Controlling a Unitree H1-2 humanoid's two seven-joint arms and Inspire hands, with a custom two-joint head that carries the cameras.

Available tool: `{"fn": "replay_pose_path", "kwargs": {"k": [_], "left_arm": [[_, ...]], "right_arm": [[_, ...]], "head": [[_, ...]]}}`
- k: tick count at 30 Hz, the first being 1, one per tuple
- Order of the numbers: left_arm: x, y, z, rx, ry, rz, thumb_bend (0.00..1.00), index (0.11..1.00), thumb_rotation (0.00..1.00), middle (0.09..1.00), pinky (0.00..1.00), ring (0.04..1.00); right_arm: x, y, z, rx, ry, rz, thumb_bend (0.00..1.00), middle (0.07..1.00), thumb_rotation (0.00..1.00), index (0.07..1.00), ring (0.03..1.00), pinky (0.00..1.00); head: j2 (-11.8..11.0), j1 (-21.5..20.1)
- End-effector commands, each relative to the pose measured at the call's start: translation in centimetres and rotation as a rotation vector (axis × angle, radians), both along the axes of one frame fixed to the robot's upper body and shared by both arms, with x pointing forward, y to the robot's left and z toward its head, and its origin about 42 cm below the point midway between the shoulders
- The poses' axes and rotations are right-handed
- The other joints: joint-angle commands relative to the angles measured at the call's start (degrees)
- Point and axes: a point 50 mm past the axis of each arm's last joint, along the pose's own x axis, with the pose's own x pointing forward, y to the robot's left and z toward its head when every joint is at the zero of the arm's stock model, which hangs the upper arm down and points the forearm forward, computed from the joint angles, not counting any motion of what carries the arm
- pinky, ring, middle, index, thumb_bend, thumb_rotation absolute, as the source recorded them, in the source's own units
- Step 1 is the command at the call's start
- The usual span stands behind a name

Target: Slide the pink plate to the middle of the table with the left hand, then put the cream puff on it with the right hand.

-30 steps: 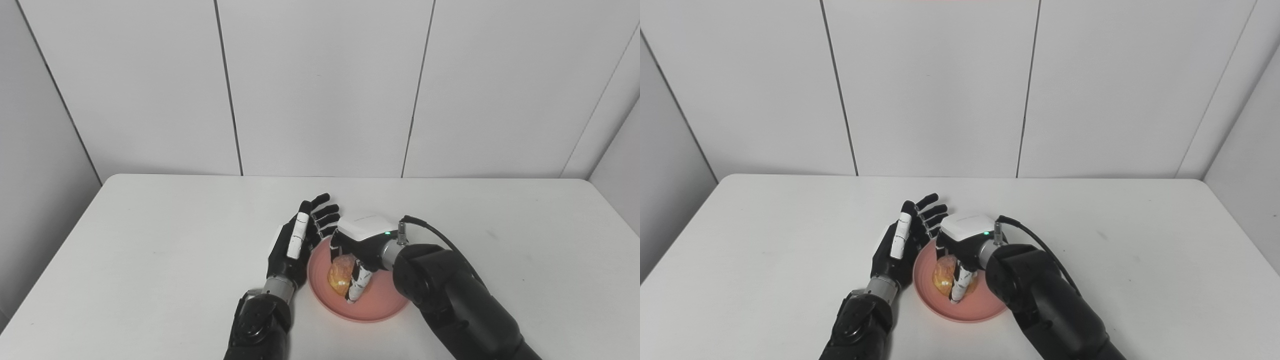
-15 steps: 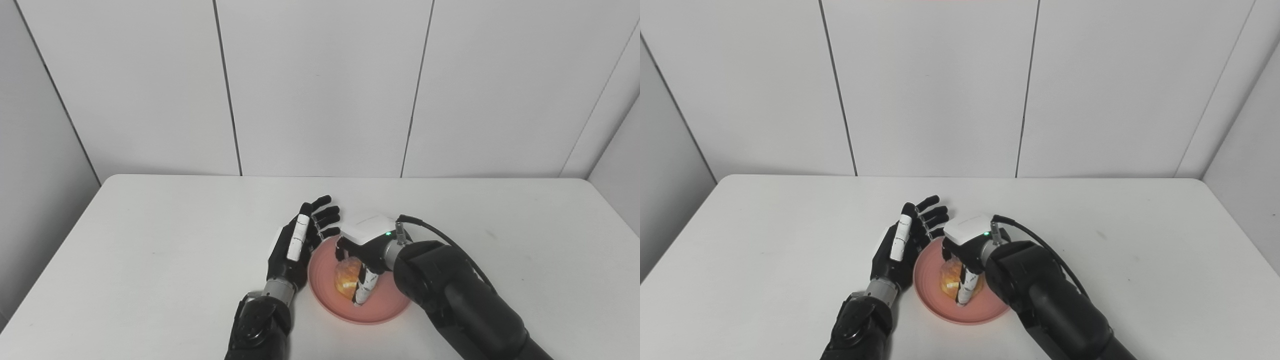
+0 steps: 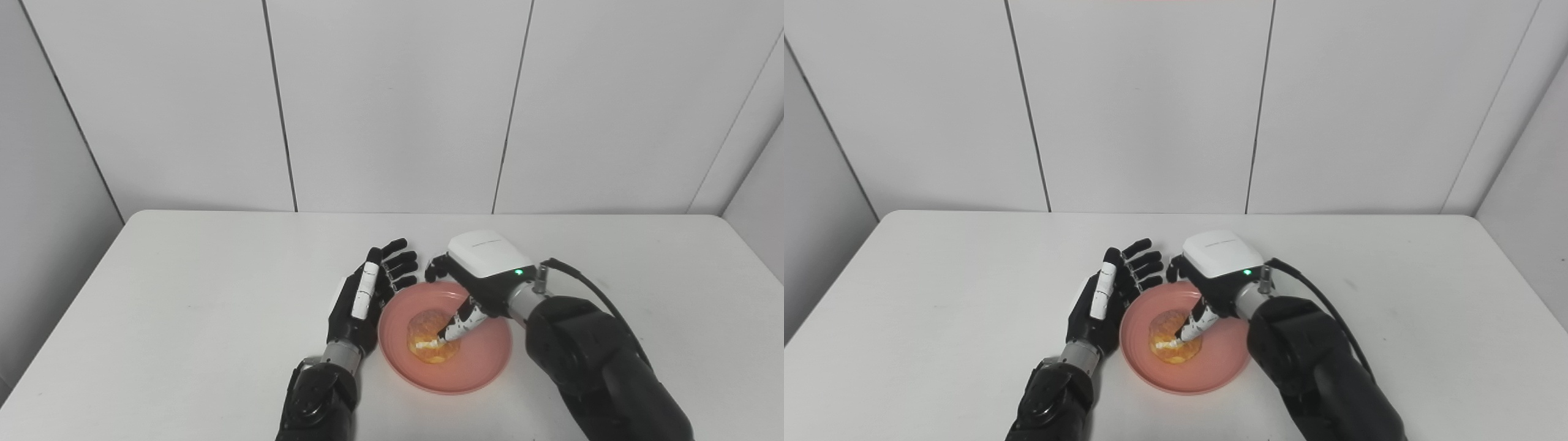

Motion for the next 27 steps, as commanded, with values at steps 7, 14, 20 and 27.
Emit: {"fn": "replay_pose_path", "kwargs": {"k": [7, 14, 20, 27], "left_arm": [[-3.5, 1.7, -4.3, 0.028, 0.094, 0.112, 0.96, 0.721, 0.8, 0.738, 0.81, 0.783], [-4.5, 2.5, -4.2, 0.169, 0.073, 0.334, 0.97, 0.761, 0.79, 0.803, 0.84, 0.826], [-5.8, 2.6, -4.8, 0.23, 0.027, 0.388, 0.87, 0.95, 0.84, 0.964, 0.99, 0.985], [-6.5, 2.9, -4.8, 0.21, 0.077, 0.32, 0.89, 0.999, 0.88, 1.0, 1.0, 1.0]], "right_arm": [[-0.5, -3.7, -0.7, 0.834, -0.243, -0.03, 0.52, 0.515, 0.17, 0.483, 0.478, 0.41], [0.2, -5.2, -6.0, 0.934, -0.266, -0.097, 0.62, 0.573, 0.39, 0.526, 0.518, 0.43], [0.5, -4.9, -11.4, 1.449, 0.083, -0.133, 0.82, 0.76, 0.75, 0.721, 0.757, 0.72], [-1.2, -4.1, -16.1, 1.666, 0.272, -0.154, 0.84, 0.944, 0.98, 0.927, 0.942, 0.93]], "head": [[-0.58, -1.05], [0.14, -1.25], [-0.75, -1.26], [0.8, -1.97]]}}
